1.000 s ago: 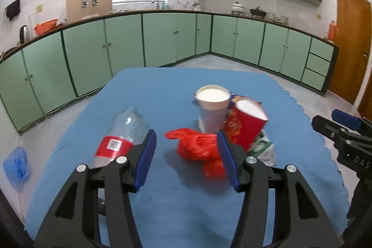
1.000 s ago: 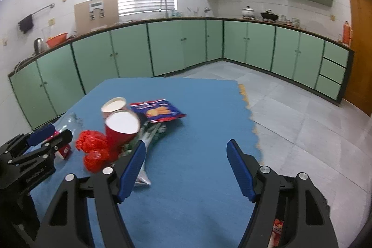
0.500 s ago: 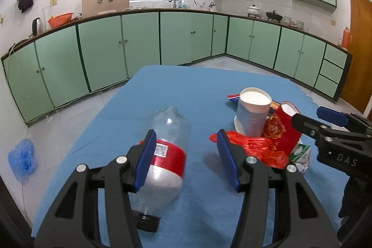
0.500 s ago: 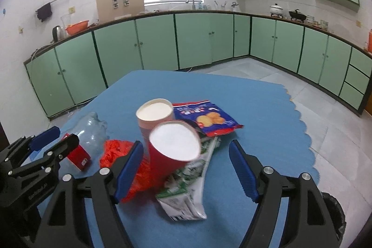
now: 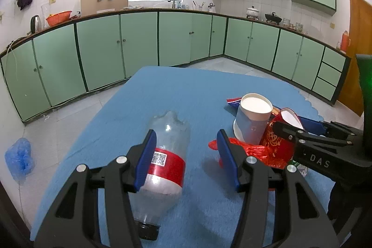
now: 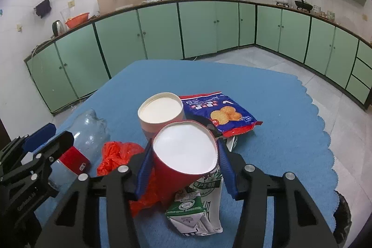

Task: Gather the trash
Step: 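Grasp the red paper cup with the right tool while the left grasps the white paper cup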

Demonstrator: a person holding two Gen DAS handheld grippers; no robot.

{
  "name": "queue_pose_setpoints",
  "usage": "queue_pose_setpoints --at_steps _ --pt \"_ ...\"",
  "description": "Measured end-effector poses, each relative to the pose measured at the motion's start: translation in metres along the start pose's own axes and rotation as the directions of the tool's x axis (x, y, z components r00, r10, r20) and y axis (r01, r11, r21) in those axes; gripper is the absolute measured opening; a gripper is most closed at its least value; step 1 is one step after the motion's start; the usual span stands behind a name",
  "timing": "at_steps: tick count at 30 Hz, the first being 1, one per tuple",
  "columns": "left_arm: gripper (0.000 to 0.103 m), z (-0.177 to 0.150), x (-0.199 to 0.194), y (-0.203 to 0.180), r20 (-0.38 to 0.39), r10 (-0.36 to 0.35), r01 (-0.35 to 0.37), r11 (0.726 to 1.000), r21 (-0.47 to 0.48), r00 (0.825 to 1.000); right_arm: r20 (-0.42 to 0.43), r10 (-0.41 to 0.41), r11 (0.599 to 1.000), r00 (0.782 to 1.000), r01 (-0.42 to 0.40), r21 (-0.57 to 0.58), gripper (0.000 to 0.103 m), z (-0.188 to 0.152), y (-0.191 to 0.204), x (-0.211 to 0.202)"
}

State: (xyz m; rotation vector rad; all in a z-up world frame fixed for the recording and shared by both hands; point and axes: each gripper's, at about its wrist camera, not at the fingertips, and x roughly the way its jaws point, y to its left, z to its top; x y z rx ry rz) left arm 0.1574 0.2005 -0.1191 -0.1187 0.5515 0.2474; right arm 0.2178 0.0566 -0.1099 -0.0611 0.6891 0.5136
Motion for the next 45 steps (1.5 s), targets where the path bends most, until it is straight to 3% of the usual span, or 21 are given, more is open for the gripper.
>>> queue_pose_setpoints --at_steps 13,18,28,41,44,45 --pt "0.053 0.012 0.002 -0.013 0.010 -0.031 0.031 0.999 0.009 0.999 0.123 0.043 0.999 0.991 -0.047 0.027 0.051 0.020 -0.010 -0.042" --pt "0.053 0.020 0.006 -0.029 0.009 -0.071 0.071 0.997 0.021 0.997 0.163 0.019 0.999 0.986 -0.025 0.040 0.051 0.029 -0.023 -0.054" --pt "0.061 0.024 0.029 -0.076 -0.021 -0.143 0.144 0.987 0.065 0.990 0.161 -0.094 0.993 0.983 0.081 0.081 0.051 0.029 -0.061 -0.054" --pt "0.063 0.025 0.081 -0.110 -0.082 -0.091 0.097 0.993 0.065 0.992 0.137 -0.103 0.992 0.985 0.091 0.086 0.051 0.019 -0.082 -0.043" --pt "0.059 0.027 0.085 -0.113 -0.081 -0.082 0.087 0.994 0.059 0.993 0.128 -0.104 0.991 0.986 0.092 0.095 0.051 0.017 -0.087 -0.041" --pt "0.048 0.027 0.085 -0.113 -0.082 -0.082 0.087 0.994 0.059 0.993 0.125 -0.105 0.991 0.987 0.093 0.097 0.052 0.016 -0.088 -0.041"
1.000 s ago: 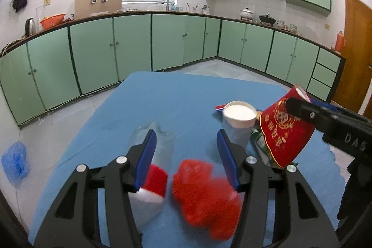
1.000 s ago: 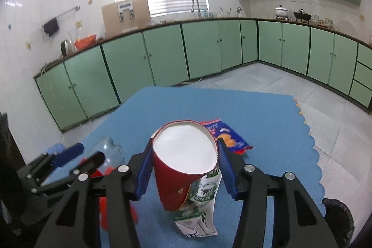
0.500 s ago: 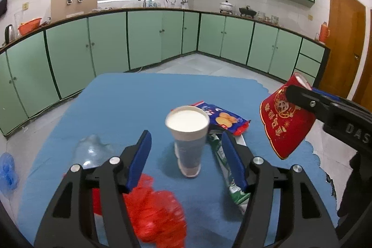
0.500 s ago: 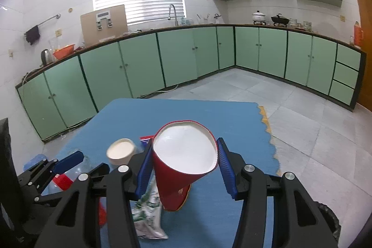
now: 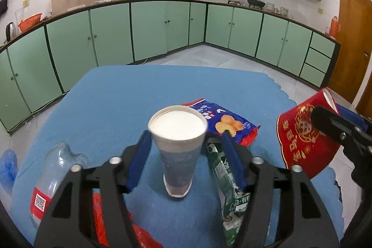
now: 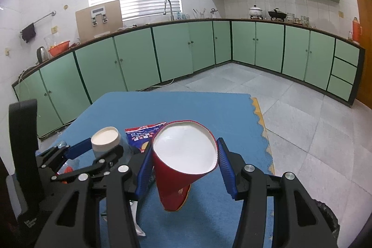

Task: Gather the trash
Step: 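Grasp the red paper cup with the right tool while the left grasps the white paper cup, then carry both paper cups over the black bin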

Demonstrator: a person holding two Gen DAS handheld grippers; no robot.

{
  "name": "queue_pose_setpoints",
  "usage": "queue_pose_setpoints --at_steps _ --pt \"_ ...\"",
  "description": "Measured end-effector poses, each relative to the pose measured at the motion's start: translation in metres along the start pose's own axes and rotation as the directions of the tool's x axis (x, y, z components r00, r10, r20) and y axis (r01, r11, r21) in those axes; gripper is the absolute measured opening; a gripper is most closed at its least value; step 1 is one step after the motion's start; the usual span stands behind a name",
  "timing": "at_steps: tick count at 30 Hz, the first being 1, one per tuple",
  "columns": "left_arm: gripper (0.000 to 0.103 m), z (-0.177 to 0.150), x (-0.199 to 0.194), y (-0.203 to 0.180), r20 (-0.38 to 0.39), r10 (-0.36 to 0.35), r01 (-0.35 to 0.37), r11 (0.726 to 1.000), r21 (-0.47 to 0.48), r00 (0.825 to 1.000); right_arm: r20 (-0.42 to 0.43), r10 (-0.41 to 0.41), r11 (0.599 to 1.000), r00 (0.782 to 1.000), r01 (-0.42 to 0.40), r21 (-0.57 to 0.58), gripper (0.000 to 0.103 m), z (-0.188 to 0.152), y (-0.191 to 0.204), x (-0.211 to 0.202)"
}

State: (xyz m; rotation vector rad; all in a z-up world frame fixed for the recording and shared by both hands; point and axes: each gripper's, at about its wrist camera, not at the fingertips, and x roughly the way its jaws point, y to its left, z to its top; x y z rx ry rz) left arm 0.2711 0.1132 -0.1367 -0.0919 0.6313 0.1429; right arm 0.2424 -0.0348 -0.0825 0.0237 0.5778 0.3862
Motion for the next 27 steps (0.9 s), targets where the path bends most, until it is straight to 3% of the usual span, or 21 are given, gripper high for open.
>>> queue_pose_setpoints --at_steps 1,16,27 --pt "0.044 -0.001 0.001 0.000 -0.004 -0.003 0.003 1.000 -0.001 1.000 -0.002 -0.002 1.000 1.000 0.002 0.001 0.052 -0.001 -0.001 0.000" --pt "0.043 -0.004 -0.048 0.000 0.092 -0.007 0.007 1.000 0.001 0.996 0.006 -0.040 0.999 0.999 0.040 0.000 0.051 -0.004 -0.004 -0.021" --pt "0.043 -0.003 -0.080 -0.033 0.123 -0.086 0.081 0.996 0.045 0.989 0.032 -0.108 0.994 0.994 0.108 -0.001 0.051 -0.007 -0.026 -0.063"
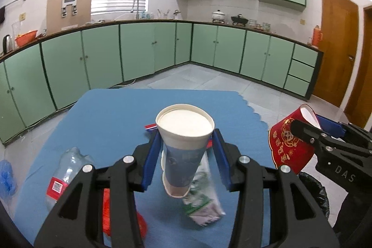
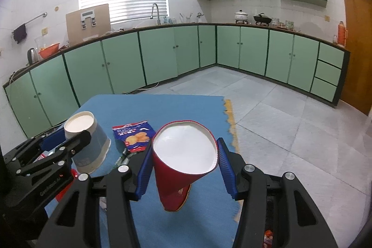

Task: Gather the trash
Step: 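Carry both paper cups over the black bin, then open both tools to drop the paper cups into the bin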

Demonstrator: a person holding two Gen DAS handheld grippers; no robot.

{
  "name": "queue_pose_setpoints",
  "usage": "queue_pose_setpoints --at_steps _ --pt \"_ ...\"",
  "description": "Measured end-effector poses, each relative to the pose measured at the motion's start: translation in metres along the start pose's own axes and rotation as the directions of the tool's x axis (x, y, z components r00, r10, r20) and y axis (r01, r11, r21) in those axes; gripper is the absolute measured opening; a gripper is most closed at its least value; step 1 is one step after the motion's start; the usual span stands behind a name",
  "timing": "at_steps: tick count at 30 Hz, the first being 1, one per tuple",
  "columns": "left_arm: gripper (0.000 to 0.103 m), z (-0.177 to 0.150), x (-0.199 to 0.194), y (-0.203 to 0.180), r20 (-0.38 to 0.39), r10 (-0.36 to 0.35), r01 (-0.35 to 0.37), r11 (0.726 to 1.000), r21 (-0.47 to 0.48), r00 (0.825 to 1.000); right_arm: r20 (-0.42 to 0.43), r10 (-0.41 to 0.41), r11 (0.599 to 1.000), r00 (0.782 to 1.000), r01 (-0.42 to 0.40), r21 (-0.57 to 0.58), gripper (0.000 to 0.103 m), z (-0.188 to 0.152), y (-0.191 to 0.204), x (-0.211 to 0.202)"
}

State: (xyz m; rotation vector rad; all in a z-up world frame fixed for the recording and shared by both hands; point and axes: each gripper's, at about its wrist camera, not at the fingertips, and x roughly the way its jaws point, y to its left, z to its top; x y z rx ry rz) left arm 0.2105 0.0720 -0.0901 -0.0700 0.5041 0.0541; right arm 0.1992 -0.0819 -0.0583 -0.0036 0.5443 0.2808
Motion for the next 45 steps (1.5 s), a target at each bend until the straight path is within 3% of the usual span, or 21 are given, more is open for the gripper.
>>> queue_pose_setpoints --at_steps 11,20,33,45 --pt "0.043 -0.006 -0.014 -0.054 -0.007 -0.115 0.115 0.992 0.048 0.993 0.016 -0.081 0.997 0.997 0.081 0.015 0.051 -0.010 -0.037 -0.039" --pt "0.043 -0.013 -0.022 -0.108 0.004 -0.211 0.209 0.973 0.095 0.978 0.037 -0.177 0.982 0.983 0.174 0.072 0.051 -0.023 -0.084 -0.074" --pt "0.043 -0.050 -0.005 -0.213 -0.097 -0.378 0.390 0.904 0.173 0.921 -0.040 -0.339 0.920 0.940 0.340 0.195 0.051 -0.075 -0.180 -0.111" --pt "0.045 -0.083 0.024 -0.265 -0.215 -0.431 0.470 0.862 0.189 0.877 -0.143 -0.344 0.895 0.928 0.370 0.248 0.052 -0.107 -0.235 -0.095"
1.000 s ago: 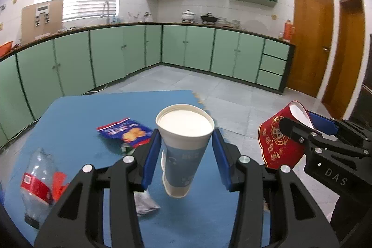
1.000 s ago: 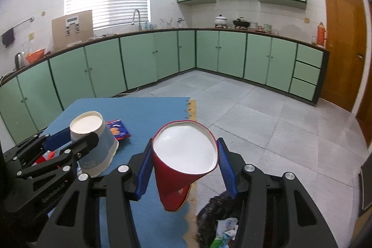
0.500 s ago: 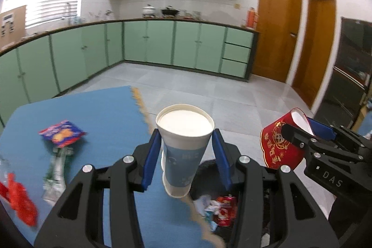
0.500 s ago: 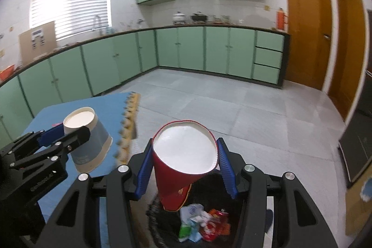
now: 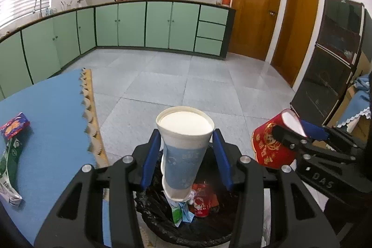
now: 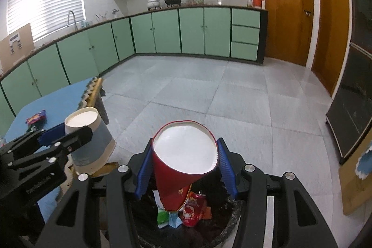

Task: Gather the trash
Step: 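Open both tools to drop the paper cups into the bin, then move both tools back over the table toward the red bag and milk carton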

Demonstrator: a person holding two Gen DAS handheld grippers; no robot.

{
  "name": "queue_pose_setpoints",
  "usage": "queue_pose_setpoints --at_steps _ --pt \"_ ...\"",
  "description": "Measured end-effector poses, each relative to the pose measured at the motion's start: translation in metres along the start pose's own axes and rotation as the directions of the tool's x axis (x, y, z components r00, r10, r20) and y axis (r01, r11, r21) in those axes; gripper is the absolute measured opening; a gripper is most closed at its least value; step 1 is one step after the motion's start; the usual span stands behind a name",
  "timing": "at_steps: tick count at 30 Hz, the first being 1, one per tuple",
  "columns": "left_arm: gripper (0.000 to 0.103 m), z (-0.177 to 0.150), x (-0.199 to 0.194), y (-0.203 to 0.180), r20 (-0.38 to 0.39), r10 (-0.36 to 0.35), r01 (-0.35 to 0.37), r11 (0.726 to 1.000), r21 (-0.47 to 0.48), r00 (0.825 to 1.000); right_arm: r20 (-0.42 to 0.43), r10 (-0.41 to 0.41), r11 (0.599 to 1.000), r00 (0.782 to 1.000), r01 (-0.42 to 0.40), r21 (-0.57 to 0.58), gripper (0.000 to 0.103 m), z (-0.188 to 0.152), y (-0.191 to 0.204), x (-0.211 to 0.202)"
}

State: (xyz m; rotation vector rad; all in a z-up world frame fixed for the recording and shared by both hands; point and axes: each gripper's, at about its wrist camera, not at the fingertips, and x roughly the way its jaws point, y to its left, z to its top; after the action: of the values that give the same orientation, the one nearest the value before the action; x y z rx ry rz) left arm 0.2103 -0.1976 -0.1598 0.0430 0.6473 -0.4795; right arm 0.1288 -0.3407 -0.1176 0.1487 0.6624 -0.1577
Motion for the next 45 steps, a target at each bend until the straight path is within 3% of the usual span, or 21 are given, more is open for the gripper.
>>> queue_pose_setpoints --at_steps 4,10,17,24,32,42,45 --pt "0.061 -0.001 0.006 -0.002 -0.014 -0.006 0.006 1.000 0.005 1.000 -0.024 -0.008 1.000 1.000 0.009 0.017 0.059 -0.005 -0.008 0.011" --pt "0.063 0.001 0.003 0.002 -0.017 -0.006 0.006 1.000 -0.008 1.000 -0.016 -0.028 0.999 0.999 0.028 0.025 0.066 -0.008 -0.013 0.009" --pt "0.063 0.008 -0.026 0.020 0.036 0.034 -0.033 0.999 -0.022 0.999 0.032 -0.024 1.000 0.999 0.024 0.008 0.073 -0.001 0.000 -0.008" --pt "0.066 0.007 -0.077 0.062 0.097 0.164 -0.159 0.986 -0.058 0.982 0.114 0.063 0.998 0.992 -0.058 -0.039 0.082 0.012 0.048 -0.033" --pt "0.067 -0.011 -0.133 0.126 0.125 0.363 -0.348 0.929 -0.126 0.924 0.158 0.218 0.970 0.963 -0.196 -0.144 0.084 0.010 0.137 -0.040" --pt "0.067 -0.051 -0.179 0.200 0.081 0.578 -0.553 0.806 -0.212 0.812 0.121 0.336 0.920 0.934 -0.298 -0.256 0.084 -0.018 0.219 -0.037" --pt "0.067 -0.063 -0.185 0.217 0.050 0.606 -0.582 0.781 -0.227 0.794 0.109 0.362 0.907 0.926 -0.322 -0.272 0.084 -0.026 0.235 -0.034"
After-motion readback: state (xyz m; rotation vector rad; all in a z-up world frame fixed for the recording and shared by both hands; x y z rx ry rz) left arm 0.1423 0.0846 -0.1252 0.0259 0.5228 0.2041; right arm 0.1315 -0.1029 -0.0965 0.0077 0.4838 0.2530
